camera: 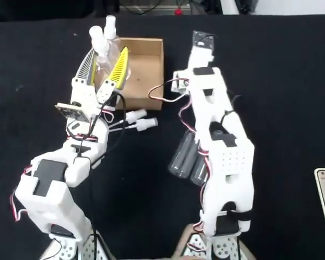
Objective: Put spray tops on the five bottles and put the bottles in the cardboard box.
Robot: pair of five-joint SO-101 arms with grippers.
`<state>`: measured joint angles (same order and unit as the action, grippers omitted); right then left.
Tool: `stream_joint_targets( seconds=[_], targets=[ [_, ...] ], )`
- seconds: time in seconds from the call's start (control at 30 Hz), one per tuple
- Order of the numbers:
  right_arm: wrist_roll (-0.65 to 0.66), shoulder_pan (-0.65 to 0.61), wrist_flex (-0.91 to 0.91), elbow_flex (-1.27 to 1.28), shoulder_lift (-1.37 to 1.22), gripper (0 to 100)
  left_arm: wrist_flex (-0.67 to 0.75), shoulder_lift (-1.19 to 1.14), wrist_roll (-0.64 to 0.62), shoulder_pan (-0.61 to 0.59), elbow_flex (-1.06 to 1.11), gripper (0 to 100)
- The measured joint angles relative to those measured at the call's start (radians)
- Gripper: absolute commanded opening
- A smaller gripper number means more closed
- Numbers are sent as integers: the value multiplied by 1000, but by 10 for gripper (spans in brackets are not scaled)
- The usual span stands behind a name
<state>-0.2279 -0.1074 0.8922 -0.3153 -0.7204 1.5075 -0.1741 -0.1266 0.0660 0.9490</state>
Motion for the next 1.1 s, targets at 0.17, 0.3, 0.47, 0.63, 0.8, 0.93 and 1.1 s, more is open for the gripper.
stream_joint_targets(
  seconds=[0.17,0.3,0.47,0.63,0.8,0.93,1.1],
  targets=[
    [2,-11,12,0,9,116,0,0,0,0,0,220],
    [3,-8,38,29,75,118,0,0,0,0,0,220],
    [8,-26,-8,218,238,118,0,0,0,0,0,220],
    [8,-40,-302,517,413,117,0,0,0,0,0,220],
    [-71,-48,-376,597,480,116,0,0,0,0,0,220],
    [-184,-66,-287,597,489,116,0,0,0,0,0,220],
    [-210,-130,-215,597,502,116,0,0,0,0,0,220]
  ],
)
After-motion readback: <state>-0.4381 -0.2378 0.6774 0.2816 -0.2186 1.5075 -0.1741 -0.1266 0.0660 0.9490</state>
